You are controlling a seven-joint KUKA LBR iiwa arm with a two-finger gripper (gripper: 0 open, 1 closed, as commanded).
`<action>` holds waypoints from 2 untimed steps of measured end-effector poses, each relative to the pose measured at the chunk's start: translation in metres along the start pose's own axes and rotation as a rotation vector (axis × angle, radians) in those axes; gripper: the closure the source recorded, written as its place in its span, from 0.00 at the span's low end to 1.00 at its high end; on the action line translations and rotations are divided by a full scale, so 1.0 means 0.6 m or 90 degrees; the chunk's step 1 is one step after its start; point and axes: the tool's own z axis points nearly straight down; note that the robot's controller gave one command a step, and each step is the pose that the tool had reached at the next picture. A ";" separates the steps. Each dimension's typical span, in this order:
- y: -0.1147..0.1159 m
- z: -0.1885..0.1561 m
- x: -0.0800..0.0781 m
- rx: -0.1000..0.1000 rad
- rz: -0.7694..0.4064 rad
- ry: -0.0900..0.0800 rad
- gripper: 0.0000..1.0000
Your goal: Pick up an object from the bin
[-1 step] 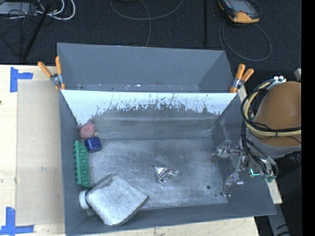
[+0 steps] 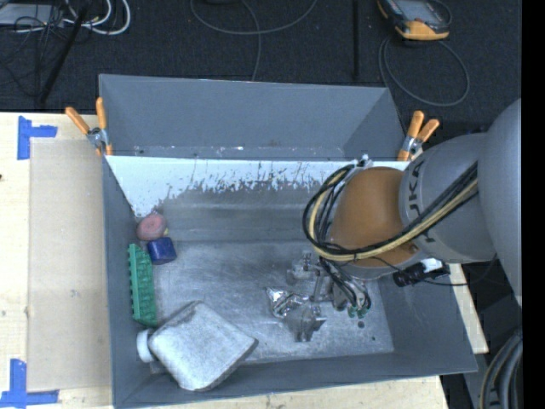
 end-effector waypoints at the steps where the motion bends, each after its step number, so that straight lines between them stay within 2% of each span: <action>1: 0.076 -0.053 -0.012 -0.001 0.072 0.000 0.00; 2: 0.021 -0.050 0.000 0.001 0.110 0.004 0.00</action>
Offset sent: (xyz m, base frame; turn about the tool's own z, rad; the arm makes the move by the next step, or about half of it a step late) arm 0.0067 0.0429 0.0312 0.1154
